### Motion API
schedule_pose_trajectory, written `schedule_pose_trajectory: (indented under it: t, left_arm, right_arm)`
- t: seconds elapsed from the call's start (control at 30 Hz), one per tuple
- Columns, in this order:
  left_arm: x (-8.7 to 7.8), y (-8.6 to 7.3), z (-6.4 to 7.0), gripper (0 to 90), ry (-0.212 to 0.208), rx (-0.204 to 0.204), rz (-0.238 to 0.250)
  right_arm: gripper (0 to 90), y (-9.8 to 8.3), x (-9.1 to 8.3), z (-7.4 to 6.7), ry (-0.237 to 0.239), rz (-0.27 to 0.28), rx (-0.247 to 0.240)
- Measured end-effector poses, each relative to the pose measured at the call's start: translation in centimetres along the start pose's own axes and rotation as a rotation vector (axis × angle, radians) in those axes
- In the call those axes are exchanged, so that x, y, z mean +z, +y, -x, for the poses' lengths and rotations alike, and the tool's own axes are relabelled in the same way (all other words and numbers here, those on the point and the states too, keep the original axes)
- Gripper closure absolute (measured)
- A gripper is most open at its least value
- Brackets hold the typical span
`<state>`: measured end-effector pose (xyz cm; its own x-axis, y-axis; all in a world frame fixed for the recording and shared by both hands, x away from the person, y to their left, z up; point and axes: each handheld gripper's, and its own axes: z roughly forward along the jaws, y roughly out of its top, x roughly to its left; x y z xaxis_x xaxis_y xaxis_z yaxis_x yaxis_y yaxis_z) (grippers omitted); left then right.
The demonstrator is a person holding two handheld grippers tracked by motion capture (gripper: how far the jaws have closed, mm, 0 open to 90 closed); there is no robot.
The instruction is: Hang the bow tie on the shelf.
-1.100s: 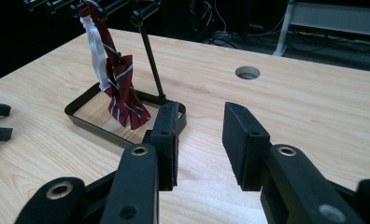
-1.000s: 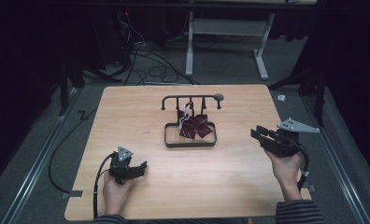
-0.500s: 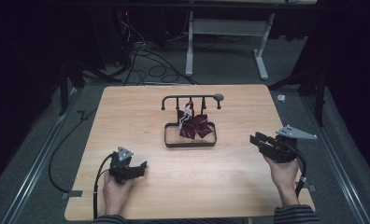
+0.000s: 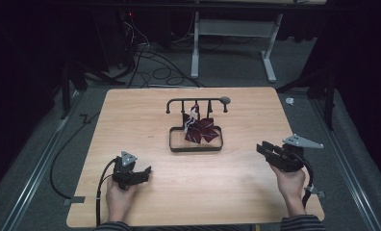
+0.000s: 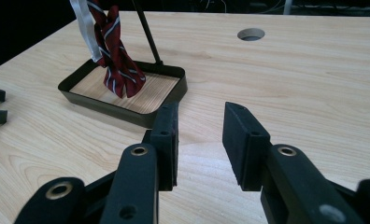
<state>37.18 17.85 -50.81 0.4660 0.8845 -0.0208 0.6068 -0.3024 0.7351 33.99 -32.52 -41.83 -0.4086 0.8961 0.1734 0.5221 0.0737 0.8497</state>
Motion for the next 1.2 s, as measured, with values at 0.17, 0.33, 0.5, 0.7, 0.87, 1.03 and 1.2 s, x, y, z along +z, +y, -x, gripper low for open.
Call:
schedule_pose_trajectory:
  t: [0.17, 0.33, 0.5, 0.7, 0.87, 1.03, 1.2]
  left_arm:
    - [0.0, 0.0, 0.0, 20.3, 0.0, 0.0, 0.0]
    - [0.0, 0.0, 0.0, 20.3, 0.0, 0.001, 0.0]
    - [0.0, 0.0, 0.0, 20.3, 0.0, 0.002, -0.002]
    - [0.0, 0.0, 0.0, 20.3, 0.0, 0.002, -0.002]
    - [0.0, 0.0, 0.0, 20.3, 0.001, 0.0, -0.001]
    - [0.0, 0.0, 0.0, 20.3, 0.0, 0.0, -0.002]
    - [0.0, 0.0, 0.0, 20.4, 0.0, 0.0, -0.002]
  right_arm:
    - [68.0, -0.4, 0.4, -0.1, 0.004, -0.006, 0.006]
    - [68.0, -0.6, 0.9, -0.2, 0.009, -0.008, 0.007]
    - [68.0, -0.8, 1.2, -0.3, 0.013, -0.015, 0.006]
    - [68.0, -1.1, 1.8, -0.4, 0.019, -0.026, 0.006]
    - [68.0, -1.4, 2.2, -0.5, 0.026, -0.032, 0.006]
    - [68.0, -1.7, 2.6, -0.4, 0.018, -0.046, 0.001]
    - [68.0, -2.1, 3.3, -0.5, 0.009, -0.065, -0.002]
